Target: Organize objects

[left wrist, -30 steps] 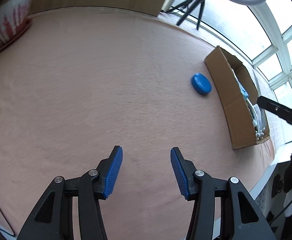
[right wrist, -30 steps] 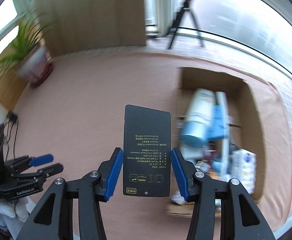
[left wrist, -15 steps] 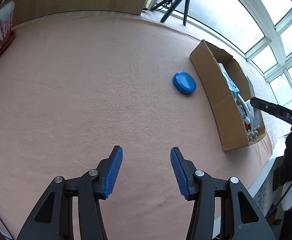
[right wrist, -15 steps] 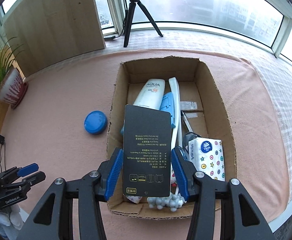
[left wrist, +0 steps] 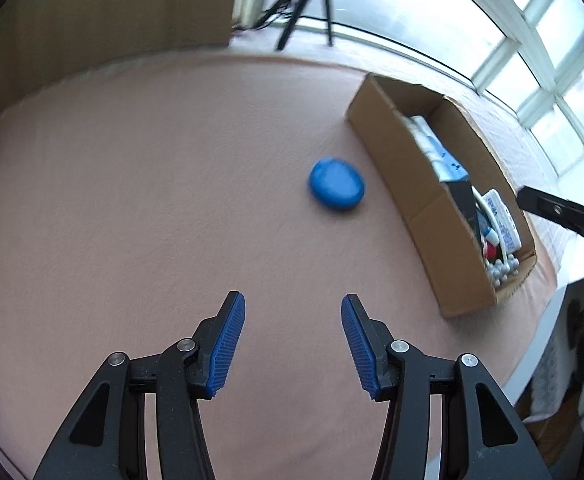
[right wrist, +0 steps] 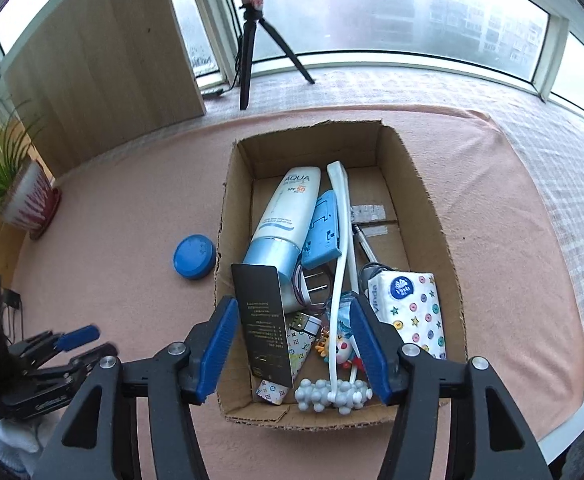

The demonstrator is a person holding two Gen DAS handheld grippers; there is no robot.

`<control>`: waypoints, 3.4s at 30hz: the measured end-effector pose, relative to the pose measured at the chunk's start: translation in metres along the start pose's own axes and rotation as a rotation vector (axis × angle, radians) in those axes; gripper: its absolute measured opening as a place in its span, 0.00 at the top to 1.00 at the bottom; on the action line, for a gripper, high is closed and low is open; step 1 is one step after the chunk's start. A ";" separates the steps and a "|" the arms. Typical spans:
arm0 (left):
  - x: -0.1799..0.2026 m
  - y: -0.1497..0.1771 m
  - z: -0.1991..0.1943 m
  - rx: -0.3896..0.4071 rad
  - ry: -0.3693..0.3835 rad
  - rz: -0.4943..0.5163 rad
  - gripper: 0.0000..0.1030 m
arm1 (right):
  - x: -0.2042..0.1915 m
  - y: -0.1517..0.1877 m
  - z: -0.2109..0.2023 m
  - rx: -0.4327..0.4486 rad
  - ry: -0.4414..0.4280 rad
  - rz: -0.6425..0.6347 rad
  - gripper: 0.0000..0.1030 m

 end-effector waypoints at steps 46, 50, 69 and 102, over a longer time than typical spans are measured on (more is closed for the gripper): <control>0.034 -0.089 0.081 0.006 -0.025 0.156 0.48 | 0.047 0.017 -0.021 0.003 0.010 0.161 0.48; 0.030 -0.091 0.067 0.035 -0.012 0.134 0.48 | 0.048 0.016 -0.021 0.007 0.011 0.164 0.48; 0.141 -0.100 0.029 0.096 0.141 0.337 0.48 | 0.058 0.018 -0.026 0.020 0.016 0.196 0.47; 0.090 -0.069 -0.048 0.161 0.011 0.240 0.47 | 0.008 0.029 -0.042 0.035 -0.006 0.142 0.47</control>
Point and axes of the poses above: each gripper's, at about its wrist camera, not at the fingertips, and z roughly the way its jaws point, x to its right, y to its underside, the point moved 1 cm from there along z, roughly the way its jaws point, and after that the axes turned 10 degrees about z, right-handed, at the moved point
